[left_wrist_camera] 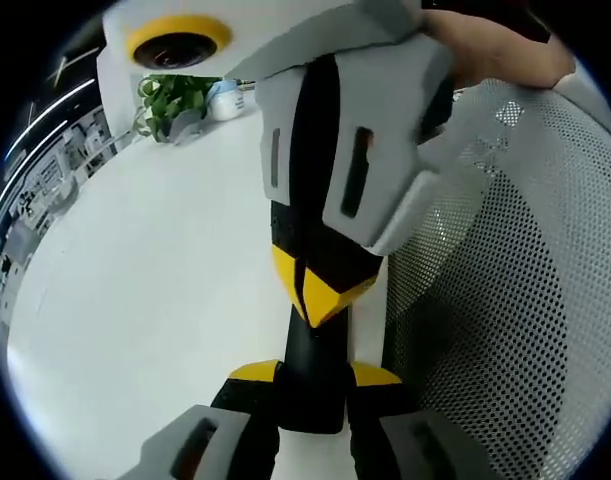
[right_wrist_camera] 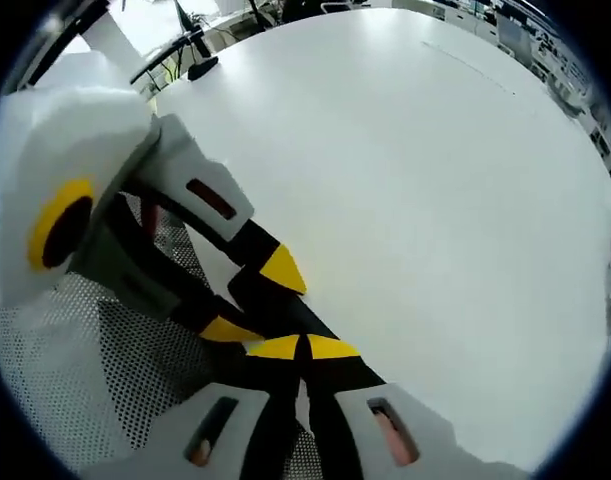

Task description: Press the specified remote control buttons in sequence, fully releasing each button before pressing the next.

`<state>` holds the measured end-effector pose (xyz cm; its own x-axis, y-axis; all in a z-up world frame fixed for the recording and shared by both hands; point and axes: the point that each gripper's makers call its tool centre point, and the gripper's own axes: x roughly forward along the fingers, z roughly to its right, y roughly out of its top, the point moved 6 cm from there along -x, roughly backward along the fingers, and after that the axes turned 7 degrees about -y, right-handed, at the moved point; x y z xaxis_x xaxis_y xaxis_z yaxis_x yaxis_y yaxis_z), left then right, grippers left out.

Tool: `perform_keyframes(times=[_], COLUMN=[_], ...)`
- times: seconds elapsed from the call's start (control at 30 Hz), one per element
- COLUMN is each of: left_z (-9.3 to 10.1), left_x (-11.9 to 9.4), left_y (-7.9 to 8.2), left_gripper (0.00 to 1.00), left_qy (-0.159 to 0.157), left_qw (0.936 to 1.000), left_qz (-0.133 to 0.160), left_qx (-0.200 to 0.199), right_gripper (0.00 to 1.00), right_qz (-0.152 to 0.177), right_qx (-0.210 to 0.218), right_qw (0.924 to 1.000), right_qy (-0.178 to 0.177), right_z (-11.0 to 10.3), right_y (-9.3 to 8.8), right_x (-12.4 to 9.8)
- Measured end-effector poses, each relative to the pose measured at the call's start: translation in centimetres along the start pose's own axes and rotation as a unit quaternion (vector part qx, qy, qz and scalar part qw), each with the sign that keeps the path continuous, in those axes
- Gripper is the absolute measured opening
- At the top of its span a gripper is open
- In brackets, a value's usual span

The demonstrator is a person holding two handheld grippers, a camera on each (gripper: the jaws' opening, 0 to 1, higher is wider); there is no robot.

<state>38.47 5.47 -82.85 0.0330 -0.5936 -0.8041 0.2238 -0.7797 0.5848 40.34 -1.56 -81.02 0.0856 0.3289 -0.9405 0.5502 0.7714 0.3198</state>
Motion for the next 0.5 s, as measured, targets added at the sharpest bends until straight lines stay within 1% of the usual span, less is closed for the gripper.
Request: perform_keyframes(times=[0.27,0.5], left_z=[0.02,0.05], left_x=[-0.01,0.00], left_y=[-0.01,0.01], left_gripper=[0.25,0.25], left_qy=[0.000,-0.001], left_qw=[1.0000,1.0000], left_qz=[-0.001,-0.002], left_qx=[0.001,0.002], right_gripper=[0.00,0.00], right_qz=[0.000,-0.005], right_qx=[0.019,0.030], right_qw=[0.9996,0.9992], right_qy=[0.021,0.027], right_z=[-0.57,-0.69], right_y=[0.14,0.06], right_x=[0.19,0.50])
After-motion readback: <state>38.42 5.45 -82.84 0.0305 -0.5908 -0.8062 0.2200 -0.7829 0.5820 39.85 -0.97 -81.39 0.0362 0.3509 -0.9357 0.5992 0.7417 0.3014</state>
